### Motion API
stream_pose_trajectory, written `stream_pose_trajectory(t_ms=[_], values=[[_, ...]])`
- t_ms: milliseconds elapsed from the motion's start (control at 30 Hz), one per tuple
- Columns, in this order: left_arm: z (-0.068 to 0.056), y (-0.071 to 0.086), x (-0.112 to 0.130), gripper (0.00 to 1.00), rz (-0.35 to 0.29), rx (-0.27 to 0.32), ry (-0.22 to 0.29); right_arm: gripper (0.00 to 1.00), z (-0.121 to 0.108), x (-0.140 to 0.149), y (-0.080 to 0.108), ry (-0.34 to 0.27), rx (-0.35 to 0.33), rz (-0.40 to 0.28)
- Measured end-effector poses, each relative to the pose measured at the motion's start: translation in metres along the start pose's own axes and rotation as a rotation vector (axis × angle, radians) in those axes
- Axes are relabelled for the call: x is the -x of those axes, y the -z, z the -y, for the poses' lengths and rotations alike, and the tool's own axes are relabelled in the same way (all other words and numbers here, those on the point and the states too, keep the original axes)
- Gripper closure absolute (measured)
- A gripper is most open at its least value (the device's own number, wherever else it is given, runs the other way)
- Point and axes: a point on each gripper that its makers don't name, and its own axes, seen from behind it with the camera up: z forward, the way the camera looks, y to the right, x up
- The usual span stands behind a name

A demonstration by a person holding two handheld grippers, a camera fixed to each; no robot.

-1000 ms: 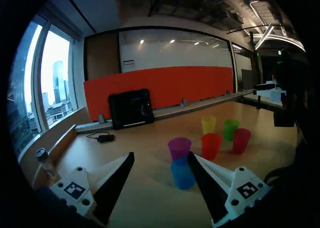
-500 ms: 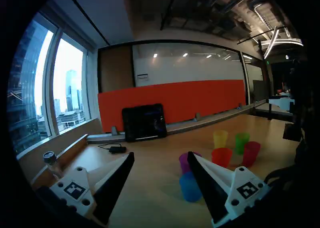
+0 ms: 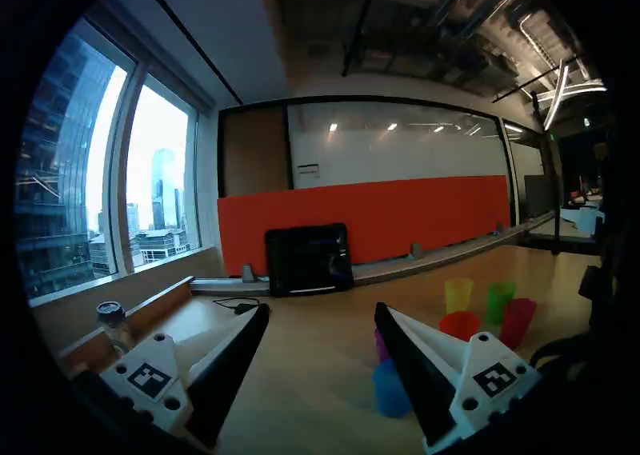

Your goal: Pour water

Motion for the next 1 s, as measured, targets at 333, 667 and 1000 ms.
stream_pose_trajectory(t_ms=[333,667,1000], values=[[0.001,-0.001,0.007,0.01,-0.021,-0.036,-0.006,0.00,-0.005,0.011,0.007,0.009,0.033,0.019],[0.004,-0.002,0.012,0.01,-0.046,-0.070,-0.007,0.00,-0.008,0.005,0.012,-0.012,0.057,0.006],[0.001,-0.005,0.031,0.01,-0.040,-0.079,0.029,0.01,-0.003,0.002,0.014,-0.011,0.062,0.001]])
